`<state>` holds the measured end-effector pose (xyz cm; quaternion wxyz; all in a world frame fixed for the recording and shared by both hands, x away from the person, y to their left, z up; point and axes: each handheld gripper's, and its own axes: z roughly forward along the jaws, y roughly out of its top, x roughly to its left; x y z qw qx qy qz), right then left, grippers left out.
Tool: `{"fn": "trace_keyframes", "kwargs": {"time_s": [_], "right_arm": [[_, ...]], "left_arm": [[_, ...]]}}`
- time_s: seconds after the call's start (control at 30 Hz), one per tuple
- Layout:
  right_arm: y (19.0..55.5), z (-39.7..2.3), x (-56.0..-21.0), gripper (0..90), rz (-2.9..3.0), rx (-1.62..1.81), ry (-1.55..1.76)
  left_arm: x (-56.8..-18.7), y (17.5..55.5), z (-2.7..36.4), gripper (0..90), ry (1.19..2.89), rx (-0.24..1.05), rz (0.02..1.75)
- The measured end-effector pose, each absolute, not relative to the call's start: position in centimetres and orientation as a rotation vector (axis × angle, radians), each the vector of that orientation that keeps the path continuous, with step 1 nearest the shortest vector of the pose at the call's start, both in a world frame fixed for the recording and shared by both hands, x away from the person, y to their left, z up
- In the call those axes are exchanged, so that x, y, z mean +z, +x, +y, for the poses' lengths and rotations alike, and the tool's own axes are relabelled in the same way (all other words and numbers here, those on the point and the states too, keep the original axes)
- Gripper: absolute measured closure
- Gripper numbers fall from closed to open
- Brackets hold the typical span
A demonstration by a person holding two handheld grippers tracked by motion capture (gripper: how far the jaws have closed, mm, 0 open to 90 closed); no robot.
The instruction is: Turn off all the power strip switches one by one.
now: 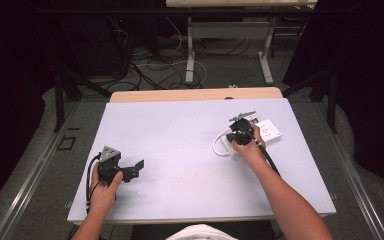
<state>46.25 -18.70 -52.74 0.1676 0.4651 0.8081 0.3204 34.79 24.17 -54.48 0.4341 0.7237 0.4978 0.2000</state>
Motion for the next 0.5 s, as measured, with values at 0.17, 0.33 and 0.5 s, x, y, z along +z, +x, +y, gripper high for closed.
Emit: {"fn": "trace_keyframes", "kwargs": {"time_s": [0.17, 0.33, 0.5], "right_arm": [[46.2, -18.69, -52.93, 90.0, 2.305, 0.903, 1.304], [46.21, -18.69, -52.95, 90.0, 2.305, 0.904, 1.315], [46.3, -18.83, -52.97, 90.0, 2.306, 0.929, 1.337]], "left_arm": [[-54.51, 34.77, 24.15, 1.0, 1.805, 0.496, 1.243], [-54.54, 34.77, 24.08, 0.9, 1.806, 0.497, 1.241], [-54.55, 34.77, 24.13, 1.0, 1.806, 0.494, 1.244]]}}
